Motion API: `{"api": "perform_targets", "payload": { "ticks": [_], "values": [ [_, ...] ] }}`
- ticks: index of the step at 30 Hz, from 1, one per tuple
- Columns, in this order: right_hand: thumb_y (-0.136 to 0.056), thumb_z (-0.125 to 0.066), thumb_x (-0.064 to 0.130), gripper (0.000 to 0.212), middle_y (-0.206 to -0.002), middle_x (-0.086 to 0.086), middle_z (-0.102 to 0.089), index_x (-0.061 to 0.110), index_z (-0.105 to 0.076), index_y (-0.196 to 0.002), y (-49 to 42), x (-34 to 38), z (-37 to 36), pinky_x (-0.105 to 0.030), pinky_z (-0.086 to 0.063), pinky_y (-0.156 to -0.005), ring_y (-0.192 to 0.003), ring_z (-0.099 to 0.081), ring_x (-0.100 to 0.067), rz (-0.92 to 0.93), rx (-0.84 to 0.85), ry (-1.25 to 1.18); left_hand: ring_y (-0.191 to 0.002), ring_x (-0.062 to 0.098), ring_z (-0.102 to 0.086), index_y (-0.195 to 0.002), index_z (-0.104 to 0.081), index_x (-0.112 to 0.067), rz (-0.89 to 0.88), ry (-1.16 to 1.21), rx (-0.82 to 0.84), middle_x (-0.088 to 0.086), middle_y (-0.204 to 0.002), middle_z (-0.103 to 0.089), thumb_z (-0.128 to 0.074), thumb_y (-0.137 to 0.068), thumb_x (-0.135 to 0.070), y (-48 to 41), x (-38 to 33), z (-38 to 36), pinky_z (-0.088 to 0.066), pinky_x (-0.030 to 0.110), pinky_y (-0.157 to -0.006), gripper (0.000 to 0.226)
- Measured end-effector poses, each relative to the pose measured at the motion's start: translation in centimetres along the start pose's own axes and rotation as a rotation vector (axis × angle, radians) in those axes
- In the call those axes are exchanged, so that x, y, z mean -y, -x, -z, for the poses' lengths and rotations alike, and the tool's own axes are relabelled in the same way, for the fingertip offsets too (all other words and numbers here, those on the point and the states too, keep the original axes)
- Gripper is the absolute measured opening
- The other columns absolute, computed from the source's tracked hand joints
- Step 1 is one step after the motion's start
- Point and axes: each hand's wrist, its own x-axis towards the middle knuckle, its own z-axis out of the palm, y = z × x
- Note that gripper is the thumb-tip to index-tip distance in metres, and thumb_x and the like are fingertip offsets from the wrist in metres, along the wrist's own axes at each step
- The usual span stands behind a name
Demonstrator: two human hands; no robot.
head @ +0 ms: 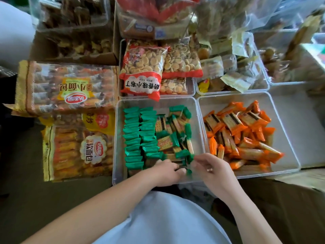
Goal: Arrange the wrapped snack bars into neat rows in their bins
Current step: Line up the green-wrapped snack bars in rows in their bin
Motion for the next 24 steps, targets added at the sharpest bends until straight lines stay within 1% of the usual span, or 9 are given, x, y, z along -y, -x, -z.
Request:
{"api": "perform_targets", "payload": {
  "ticks": [2, 4, 8, 12, 14, 17, 19, 21, 24],
  "values": [
    [-0.098, -0.069, 0.02, 0.018, -0.104, 0.018, -0.07, 0.03, -0.072, -0.112, -0.2, 0.1, 0.1, -0.006, -0.05, -0.071, -0.095, -0.062, 0.009, -0.002, -0.005, -0.013, -0.129, 0.038, -0.044, -0.135, -0.064, -0.028, -0.019, -0.022, -0.007, 0.013, -0.132, -0.045, -0.031, -0.099, -0.075, 1.0, 0.3, 0.2, -0.039, 0.047, -0.112, 0.067],
    [-0.099, -0.067, 0.017, 0.019, -0.108, 0.015, -0.069, 0.03, -0.071, -0.113, -0.5, 0.5, 0.1, -0.007, -0.051, -0.072, -0.099, -0.063, 0.004, 0.004, 0.028, -0.011, -0.11, 0.027, -0.054, -0.116, -0.072, -0.031, -0.064, 0.052, -0.076, 0.002, -0.113, -0.046, -0.047, -0.093, -0.076, 2.6, 0.9, 0.5, -0.047, 0.041, -0.102, 0.056],
    [-0.099, -0.066, 0.016, 0.03, -0.119, 0.019, -0.065, 0.033, -0.066, -0.123, -1.2, 1.2, -0.2, -0.005, -0.051, -0.077, -0.113, -0.062, -0.001, 0.04, 0.247, 0.022, -0.102, 0.01, -0.058, -0.106, -0.071, -0.034, -0.23, 0.116, -0.222, -0.012, -0.108, -0.056, -0.08, -0.084, -0.05, 5.6, 3.4, 1.5, -0.051, 0.031, -0.096, 0.029],
    [-0.097, -0.067, 0.021, 0.042, -0.129, 0.021, -0.064, 0.036, -0.061, -0.136, -1.9, 2.0, -0.2, -0.014, -0.055, -0.089, -0.119, -0.062, 0.0, 0.015, 0.432, 0.031, -0.102, 0.002, -0.059, -0.106, -0.072, -0.032, -0.192, 0.26, -0.392, -0.016, -0.109, -0.062, -0.073, -0.094, -0.032, 7.3, 5.3, 1.7, -0.049, 0.025, -0.097, 0.013],
    [-0.093, -0.069, 0.016, 0.043, -0.124, 0.018, -0.069, 0.036, -0.063, -0.131, -2.3, 2.3, -0.7, -0.026, -0.058, -0.096, -0.115, -0.065, -0.001, 0.024, 0.45, 0.017, -0.099, -0.002, -0.059, -0.108, -0.072, -0.031, -0.166, 0.364, -0.45, -0.017, -0.108, -0.064, -0.068, -0.098, -0.029, 7.8, 5.5, 1.7, -0.049, 0.02, -0.092, 0.012],
    [-0.096, -0.068, 0.004, 0.032, -0.109, 0.007, -0.078, 0.021, -0.069, -0.123, -2.8, 3.0, -1.8, -0.035, -0.062, -0.09, -0.098, -0.075, -0.011, -0.004, 0.377, -0.166, -0.098, -0.004, -0.062, -0.112, -0.071, -0.031, -0.154, 0.557, -0.507, -0.017, -0.106, -0.07, -0.062, -0.102, -0.027, 8.4, 5.7, 1.8, -0.051, 0.02, -0.089, 0.015],
    [-0.097, -0.067, 0.0, 0.028, -0.103, -0.002, -0.08, 0.013, -0.068, -0.122, -3.0, 3.8, -2.2, -0.035, -0.062, -0.083, -0.091, -0.077, -0.022, -0.063, 0.341, -0.346, -0.101, -0.006, -0.062, -0.117, -0.071, -0.031, -0.155, 0.595, -0.524, -0.018, -0.109, -0.07, -0.059, -0.104, -0.027, 8.8, 5.8, 2.0, -0.05, 0.017, -0.088, 0.018],
    [-0.097, -0.066, 0.001, 0.027, -0.099, -0.006, -0.08, 0.014, -0.067, -0.12, -3.1, 4.5, -2.3, -0.034, -0.061, -0.079, -0.088, -0.077, -0.026, -0.071, 0.332, -0.412, -0.102, -0.008, -0.061, -0.12, -0.072, -0.029, -0.161, 0.595, -0.541, -0.017, -0.111, -0.07, -0.057, -0.104, -0.027, 9.1, 6.0, 2.2, -0.047, 0.013, -0.084, 0.022],
    [-0.098, -0.067, 0.006, 0.025, -0.102, -0.006, -0.08, 0.017, -0.067, -0.12, -3.4, 5.1, -2.3, -0.038, -0.061, -0.081, -0.091, -0.077, -0.028, -0.056, 0.359, -0.418, -0.092, -0.008, -0.061, -0.121, -0.072, -0.026, -0.166, 0.637, -0.578, -0.016, -0.108, -0.071, -0.059, -0.104, -0.024, 9.2, 6.2, 2.2, -0.046, 0.01, -0.076, 0.021]
  ]
}}
